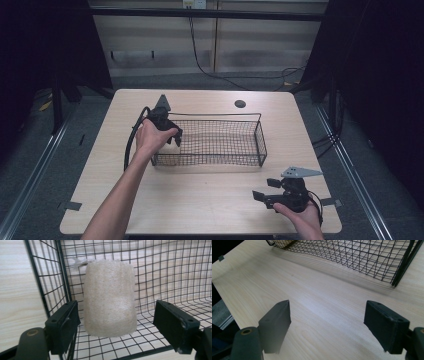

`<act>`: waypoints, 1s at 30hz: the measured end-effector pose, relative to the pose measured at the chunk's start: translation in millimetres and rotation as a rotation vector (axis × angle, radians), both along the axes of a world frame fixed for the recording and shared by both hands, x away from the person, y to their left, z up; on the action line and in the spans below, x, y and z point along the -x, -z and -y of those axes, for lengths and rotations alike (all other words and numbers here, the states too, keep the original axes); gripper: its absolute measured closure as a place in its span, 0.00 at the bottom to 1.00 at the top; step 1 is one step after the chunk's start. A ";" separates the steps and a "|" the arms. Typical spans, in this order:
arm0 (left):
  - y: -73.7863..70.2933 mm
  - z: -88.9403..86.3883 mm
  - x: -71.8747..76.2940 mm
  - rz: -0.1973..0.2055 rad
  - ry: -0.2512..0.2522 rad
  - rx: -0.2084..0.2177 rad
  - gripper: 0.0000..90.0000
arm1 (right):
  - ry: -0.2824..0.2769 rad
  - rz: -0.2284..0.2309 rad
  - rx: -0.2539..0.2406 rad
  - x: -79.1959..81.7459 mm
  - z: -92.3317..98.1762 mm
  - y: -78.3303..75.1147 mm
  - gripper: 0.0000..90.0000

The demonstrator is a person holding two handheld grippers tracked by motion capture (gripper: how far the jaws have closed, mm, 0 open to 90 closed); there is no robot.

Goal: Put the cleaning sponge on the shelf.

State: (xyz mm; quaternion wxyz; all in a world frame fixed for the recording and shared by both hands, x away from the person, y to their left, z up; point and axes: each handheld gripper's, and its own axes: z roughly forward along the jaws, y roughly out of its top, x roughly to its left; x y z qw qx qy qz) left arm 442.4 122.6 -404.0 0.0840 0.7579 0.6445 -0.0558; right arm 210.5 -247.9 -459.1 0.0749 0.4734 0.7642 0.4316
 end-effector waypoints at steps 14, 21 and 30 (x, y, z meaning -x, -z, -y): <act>-13.7 -10.8 8.4 0.055 0.043 0.102 0.20 | 0.001 0.007 0.004 -0.4 -0.1 0.2 0.24; -22.2 -17.0 14.8 0.116 0.088 0.162 0.20 | 0.002 0.006 0.003 -0.3 -0.2 0.0 0.24; -31.2 -30.1 25.0 0.202 0.232 0.279 0.21 | 0.002 0.005 0.003 -0.6 -0.1 0.2 0.24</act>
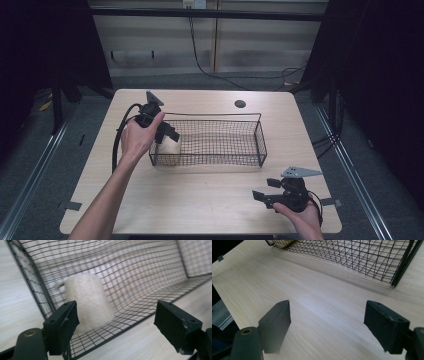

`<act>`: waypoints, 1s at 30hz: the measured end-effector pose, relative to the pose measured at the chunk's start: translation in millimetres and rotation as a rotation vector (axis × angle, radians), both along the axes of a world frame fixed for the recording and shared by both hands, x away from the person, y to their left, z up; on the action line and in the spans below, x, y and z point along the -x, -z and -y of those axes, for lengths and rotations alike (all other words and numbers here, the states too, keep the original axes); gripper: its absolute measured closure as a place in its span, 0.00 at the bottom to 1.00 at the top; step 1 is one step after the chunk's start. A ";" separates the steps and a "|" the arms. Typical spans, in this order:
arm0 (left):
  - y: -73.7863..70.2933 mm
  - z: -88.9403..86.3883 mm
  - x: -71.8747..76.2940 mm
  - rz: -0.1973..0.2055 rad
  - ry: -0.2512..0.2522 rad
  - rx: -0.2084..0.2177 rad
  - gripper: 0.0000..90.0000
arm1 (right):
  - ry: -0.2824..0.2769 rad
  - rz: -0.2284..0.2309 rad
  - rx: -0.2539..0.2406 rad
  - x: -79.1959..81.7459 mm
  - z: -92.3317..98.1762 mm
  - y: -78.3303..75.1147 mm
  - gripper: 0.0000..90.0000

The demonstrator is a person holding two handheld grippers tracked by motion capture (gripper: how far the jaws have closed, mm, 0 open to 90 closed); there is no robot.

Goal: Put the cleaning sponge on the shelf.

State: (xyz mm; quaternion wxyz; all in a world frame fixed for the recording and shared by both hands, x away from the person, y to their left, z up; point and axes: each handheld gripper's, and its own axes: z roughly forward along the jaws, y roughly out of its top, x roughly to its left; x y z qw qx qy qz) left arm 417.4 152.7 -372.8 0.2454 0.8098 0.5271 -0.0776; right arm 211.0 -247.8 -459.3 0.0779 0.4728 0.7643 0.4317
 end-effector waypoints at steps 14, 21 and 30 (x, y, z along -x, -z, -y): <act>-13.3 -17.5 28.7 0.122 0.168 0.048 0.24 | 0.006 -0.001 -0.001 0.2 0.3 -0.2 0.24; -11.5 -30.2 45.0 0.180 0.190 0.074 0.24 | 0.007 -0.002 0.001 0.4 0.4 -0.2 0.24; -8.2 -52.8 70.4 0.262 0.190 0.176 0.23 | 0.011 -0.002 0.001 0.2 0.4 -0.2 0.24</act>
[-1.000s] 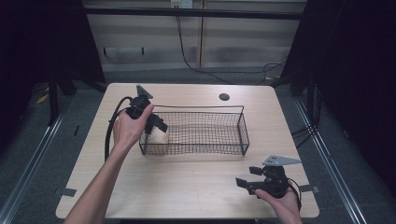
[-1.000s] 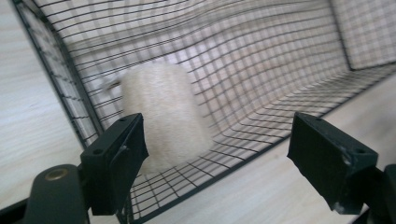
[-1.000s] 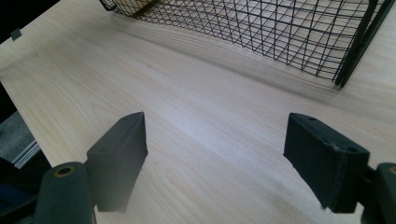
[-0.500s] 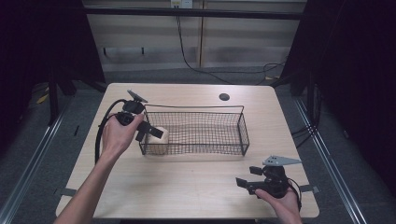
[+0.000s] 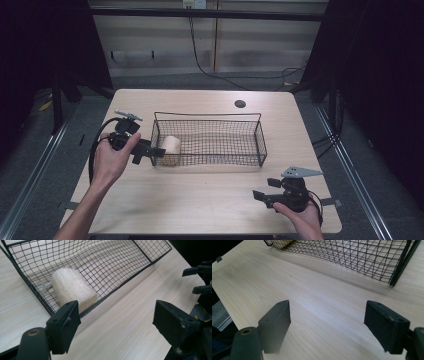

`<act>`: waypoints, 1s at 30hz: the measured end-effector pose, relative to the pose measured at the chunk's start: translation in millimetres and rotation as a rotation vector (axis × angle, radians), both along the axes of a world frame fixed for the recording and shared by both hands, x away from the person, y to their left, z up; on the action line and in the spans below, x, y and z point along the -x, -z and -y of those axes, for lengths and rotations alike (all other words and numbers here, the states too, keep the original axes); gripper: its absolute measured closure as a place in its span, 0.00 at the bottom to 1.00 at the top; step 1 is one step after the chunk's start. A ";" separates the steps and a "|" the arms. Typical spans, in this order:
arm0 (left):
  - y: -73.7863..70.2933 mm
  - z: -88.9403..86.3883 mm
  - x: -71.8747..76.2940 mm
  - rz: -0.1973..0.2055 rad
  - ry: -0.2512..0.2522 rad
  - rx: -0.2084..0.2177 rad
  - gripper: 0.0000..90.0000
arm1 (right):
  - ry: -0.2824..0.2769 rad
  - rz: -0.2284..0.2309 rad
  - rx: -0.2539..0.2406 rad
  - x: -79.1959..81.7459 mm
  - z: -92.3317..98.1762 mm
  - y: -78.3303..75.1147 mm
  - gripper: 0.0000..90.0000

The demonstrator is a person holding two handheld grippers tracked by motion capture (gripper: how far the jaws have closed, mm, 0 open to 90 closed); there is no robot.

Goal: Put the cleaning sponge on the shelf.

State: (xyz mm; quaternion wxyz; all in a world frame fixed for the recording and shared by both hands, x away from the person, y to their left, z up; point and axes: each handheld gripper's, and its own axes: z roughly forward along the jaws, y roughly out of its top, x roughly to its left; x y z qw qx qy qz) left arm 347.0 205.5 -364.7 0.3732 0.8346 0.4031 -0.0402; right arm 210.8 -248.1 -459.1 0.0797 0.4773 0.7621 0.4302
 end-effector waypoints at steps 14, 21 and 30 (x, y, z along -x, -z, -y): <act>15.7 -32.8 33.4 0.057 -0.031 0.040 0.24 | 0.005 -0.002 0.001 -0.2 0.0 0.2 0.24; 29.8 -47.7 49.9 0.067 -0.053 0.081 0.24 | 0.005 -0.002 0.004 -0.4 -0.5 0.2 0.24; 59.6 -60.1 71.2 0.036 -0.072 0.059 0.23 | 0.006 -0.003 0.002 -0.8 -0.6 0.6 0.24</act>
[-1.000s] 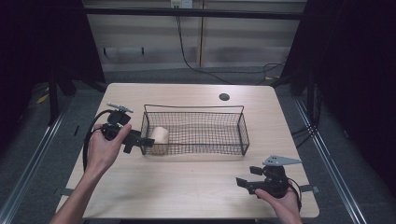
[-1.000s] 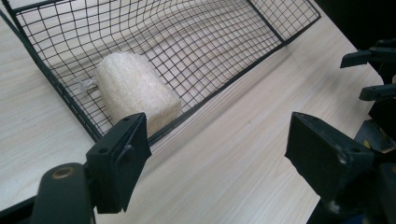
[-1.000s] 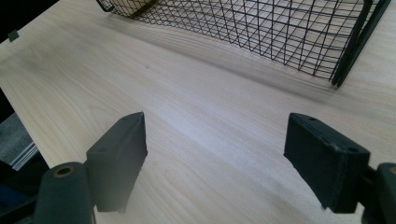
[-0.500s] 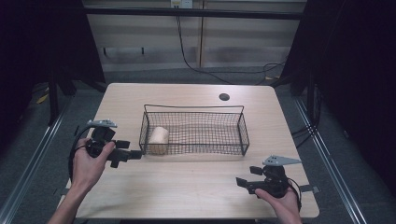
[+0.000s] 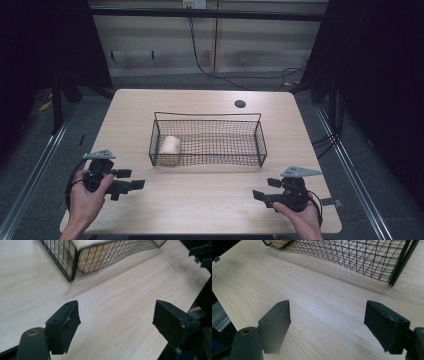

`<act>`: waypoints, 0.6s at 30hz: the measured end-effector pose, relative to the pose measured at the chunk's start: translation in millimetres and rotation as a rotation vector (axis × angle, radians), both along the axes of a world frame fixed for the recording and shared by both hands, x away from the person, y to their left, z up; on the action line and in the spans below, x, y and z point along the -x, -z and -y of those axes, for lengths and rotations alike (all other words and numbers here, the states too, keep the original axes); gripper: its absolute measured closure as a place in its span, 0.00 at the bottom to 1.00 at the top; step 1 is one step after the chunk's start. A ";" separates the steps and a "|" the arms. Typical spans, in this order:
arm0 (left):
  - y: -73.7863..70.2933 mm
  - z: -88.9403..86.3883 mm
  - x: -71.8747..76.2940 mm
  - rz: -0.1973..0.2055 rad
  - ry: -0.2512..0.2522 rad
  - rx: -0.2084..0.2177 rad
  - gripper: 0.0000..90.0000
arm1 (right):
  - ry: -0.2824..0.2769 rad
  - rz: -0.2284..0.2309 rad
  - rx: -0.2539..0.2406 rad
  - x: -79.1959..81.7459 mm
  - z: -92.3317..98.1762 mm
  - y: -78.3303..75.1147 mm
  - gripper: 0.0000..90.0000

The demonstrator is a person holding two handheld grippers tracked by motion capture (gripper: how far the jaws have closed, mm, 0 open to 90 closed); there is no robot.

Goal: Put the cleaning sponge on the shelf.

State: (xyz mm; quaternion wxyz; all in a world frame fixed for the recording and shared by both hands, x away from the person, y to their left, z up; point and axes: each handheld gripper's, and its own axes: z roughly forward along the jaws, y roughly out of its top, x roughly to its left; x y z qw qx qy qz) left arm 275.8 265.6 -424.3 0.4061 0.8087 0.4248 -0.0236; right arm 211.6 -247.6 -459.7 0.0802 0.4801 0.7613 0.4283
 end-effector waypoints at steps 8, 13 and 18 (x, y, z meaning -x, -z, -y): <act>16.0 -8.6 19.1 -0.006 0.001 -0.001 0.22 | 0.005 0.002 0.001 0.5 0.4 -0.1 0.24; 27.0 -12.2 26.8 -0.003 -0.013 0.010 0.21 | 0.006 0.009 0.000 0.9 -0.2 -0.4 0.24; 39.3 -16.4 25.8 -0.050 -0.012 0.021 0.20 | 0.008 0.020 0.005 0.9 -0.5 0.8 0.24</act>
